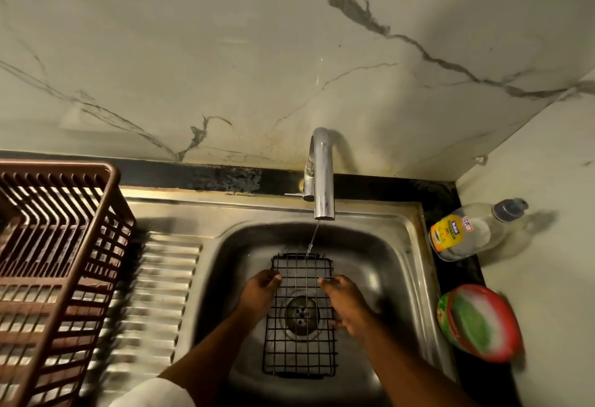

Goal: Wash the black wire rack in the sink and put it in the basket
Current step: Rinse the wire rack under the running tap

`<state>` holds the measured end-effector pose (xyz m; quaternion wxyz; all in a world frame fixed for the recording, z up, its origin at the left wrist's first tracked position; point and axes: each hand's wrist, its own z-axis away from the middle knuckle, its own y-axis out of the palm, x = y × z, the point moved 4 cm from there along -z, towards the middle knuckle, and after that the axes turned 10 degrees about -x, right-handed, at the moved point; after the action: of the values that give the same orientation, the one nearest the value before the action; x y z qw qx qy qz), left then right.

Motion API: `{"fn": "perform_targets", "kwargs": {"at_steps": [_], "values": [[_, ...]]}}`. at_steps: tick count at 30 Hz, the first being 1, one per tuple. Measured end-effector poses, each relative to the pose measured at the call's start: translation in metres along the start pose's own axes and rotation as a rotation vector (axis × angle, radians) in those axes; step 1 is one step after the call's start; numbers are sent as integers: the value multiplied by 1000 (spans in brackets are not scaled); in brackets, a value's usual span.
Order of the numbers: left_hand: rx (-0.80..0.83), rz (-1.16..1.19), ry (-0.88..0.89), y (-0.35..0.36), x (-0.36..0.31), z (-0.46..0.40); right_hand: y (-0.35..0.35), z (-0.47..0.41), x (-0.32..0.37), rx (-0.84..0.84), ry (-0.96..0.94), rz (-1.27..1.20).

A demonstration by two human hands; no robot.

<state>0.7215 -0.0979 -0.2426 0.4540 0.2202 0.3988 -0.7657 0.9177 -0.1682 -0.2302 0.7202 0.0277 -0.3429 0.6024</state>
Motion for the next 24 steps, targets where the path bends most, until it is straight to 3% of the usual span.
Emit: {"fn": "perform_targets", "kwargs": {"at_steps": [5,11,16,19,24], "values": [[-56,-65,19,1,-7,3,2,7,3,-8,-39,25],[-103,-96,190,-22,-29,25,-17,37,11,23,-122,-79],[-155,-66,376,-36,-48,45,-47,60,33,-158,-333,32],[-161,59,389,-42,-63,58,-62,82,64,-128,-452,-134],[-42,284,396,-52,-73,66,-79,84,85,-89,-357,-354]]}}
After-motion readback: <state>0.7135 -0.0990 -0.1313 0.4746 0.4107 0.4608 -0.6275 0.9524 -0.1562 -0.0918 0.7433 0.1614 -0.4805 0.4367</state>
